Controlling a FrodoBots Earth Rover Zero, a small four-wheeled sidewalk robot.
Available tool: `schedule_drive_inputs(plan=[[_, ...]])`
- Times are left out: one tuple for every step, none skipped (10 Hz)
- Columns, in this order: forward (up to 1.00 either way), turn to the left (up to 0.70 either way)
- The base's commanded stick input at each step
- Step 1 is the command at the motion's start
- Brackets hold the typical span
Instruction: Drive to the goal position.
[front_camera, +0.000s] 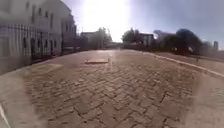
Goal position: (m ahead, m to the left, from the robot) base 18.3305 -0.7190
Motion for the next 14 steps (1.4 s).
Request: schedule_drive_inputs(plan=[[1.0,0.0],[1.0,0.0],[1.0,0.0],[1.0,0.0],[1.0,0.0],[1.0,0.0],[1.0,0.0],[1.0,0.0],[1.0,0.0],[1.0,0.0],[1.0,0.0],[1.0,0.0],[1.0,0.0],[1.0,0.0]])
